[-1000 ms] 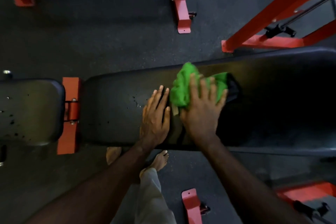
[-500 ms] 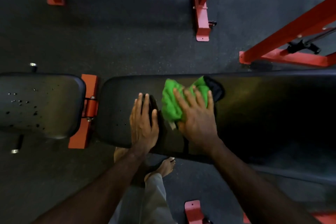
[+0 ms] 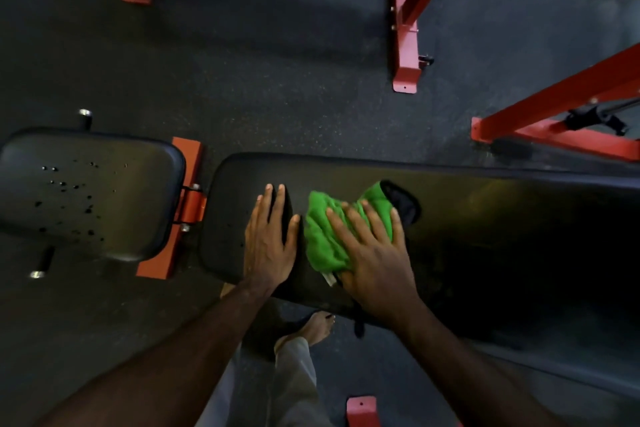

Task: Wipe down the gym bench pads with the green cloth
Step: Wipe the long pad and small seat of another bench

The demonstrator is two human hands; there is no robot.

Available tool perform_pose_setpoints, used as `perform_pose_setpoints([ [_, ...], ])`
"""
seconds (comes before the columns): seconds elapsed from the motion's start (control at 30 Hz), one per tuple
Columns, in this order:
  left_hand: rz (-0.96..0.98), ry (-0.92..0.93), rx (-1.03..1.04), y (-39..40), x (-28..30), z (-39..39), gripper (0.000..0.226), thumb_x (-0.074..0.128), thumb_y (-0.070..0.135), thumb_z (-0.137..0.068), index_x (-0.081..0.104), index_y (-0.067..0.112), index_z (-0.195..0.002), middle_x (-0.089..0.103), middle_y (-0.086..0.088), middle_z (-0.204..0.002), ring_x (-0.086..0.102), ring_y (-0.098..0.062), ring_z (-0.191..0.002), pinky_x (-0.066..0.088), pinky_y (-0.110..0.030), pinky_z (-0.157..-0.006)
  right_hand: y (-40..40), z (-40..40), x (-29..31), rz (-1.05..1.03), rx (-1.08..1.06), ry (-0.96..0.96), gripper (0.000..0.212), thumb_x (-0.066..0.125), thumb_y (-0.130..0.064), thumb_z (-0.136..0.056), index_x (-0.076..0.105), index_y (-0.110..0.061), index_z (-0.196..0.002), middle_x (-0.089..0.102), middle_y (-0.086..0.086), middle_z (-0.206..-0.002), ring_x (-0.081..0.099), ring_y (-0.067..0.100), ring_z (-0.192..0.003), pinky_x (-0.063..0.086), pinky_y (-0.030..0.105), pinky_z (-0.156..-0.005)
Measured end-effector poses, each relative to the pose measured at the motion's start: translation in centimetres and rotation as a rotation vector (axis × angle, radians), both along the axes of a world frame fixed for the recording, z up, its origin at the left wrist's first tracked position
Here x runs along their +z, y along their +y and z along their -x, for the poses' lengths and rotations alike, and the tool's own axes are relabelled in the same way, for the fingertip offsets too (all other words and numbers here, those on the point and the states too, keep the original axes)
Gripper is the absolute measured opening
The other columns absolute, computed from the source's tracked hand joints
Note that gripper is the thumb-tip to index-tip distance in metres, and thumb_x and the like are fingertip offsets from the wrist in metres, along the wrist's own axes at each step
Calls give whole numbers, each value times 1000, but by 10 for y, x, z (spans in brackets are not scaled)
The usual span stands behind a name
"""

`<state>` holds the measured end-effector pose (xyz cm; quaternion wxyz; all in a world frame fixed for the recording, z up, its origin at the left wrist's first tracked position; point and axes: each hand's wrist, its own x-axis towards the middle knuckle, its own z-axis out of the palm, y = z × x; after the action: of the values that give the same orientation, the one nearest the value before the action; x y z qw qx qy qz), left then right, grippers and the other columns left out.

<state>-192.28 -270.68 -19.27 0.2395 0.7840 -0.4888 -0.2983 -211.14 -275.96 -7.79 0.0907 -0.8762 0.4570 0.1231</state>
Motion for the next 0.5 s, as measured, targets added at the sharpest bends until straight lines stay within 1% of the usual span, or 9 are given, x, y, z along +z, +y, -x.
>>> perform_pose_setpoints([
  [0.07,-13,9,-34,0,0,-7,65,30,54,-105,20,29,-165,13,5,-173,16,-20,-158,26,-44,-123,-3,14,7,8,-10,-6,86,42,-63,-82,31,-33,-162,39,4,-164,33,32,-153,13,62,-124],
  [0.13,-18,6,-44,2,0,-11,65,30,54,-105,20,30,-165,13,6,-173,17,-19,-158,28,-44,-122,-25,10,4,91,-153,-7,88,44,-63,-80,35,-30,-161,39,6,-164,34,34,-152,14,63,-122],
  [0.17,-17,-3,-47,1,-1,-12,65,32,54,-105,20,30,-165,14,6,-173,18,-19,-158,28,-44,-122,-41,0,-1,140,-240,-10,89,46,-61,-79,34,-30,-161,38,6,-165,31,35,-153,11,64,-122],
  [0.23,-6,-24,-57,5,-4,-13,64,35,52,-106,21,29,-165,15,5,-173,18,-19,-158,28,-41,-121,-62,-26,-14,142,-357,-2,93,58,-55,-78,28,-30,-163,34,5,-166,23,36,-155,3,66,-122],
  [0.27,0,-30,-66,5,-4,-13,65,35,51,-107,20,27,-165,14,5,-173,18,-19,-158,27,-40,-121,-65,-37,-18,108,-342,0,95,61,-54,-79,26,-31,-163,33,5,-167,21,36,-155,1,65,-122],
  [0.3,-2,-33,-75,7,-5,-15,66,35,51,-107,18,26,-165,13,5,-173,17,-19,-158,25,-39,-122,-59,-45,-21,61,-268,-5,94,59,-57,-80,26,-31,-164,33,5,-167,22,37,-155,0,66,-122],
  [0.4,-21,-28,-109,12,-4,-22,71,38,50,-103,16,24,-166,10,2,-174,14,-23,-159,22,-42,-124,-14,-33,-15,-63,67,27,89,38,-64,-81,26,-33,-164,35,3,-167,25,34,-156,5,64,-124],
  [0.43,-32,-31,-115,17,-4,-24,72,38,50,-102,17,24,-166,10,0,-174,15,-24,-159,23,-43,-123,0,-21,-10,-80,118,45,89,38,-64,-81,25,-34,-164,33,1,-168,25,31,-156,6,62,-125],
  [0.5,-34,-17,-106,23,-4,-29,70,36,53,-103,21,24,-165,14,-2,-173,18,-25,-158,26,-44,-123,7,4,-2,-51,115,58,91,45,-64,-80,25,-36,-164,31,-1,-169,27,29,-156,8,61,-125],
])
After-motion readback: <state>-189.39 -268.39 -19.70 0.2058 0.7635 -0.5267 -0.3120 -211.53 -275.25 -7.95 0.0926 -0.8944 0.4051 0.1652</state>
